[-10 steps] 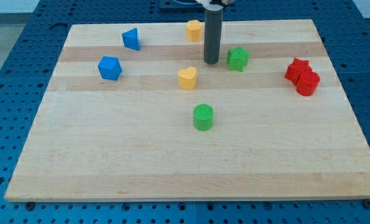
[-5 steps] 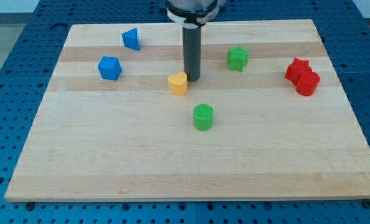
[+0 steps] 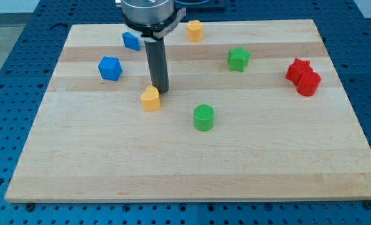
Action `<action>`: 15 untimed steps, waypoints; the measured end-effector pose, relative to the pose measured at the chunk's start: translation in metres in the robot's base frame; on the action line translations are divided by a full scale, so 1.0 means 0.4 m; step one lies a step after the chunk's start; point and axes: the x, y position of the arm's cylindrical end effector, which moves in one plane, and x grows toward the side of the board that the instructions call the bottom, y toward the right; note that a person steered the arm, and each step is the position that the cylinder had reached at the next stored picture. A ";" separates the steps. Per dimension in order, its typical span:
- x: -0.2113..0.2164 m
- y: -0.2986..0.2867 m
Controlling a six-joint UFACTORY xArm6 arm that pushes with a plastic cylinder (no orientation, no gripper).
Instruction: Slide the yellow heart to the bottom left of the board
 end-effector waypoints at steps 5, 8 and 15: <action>0.204 -0.052; 0.242 -0.155; 0.368 -0.314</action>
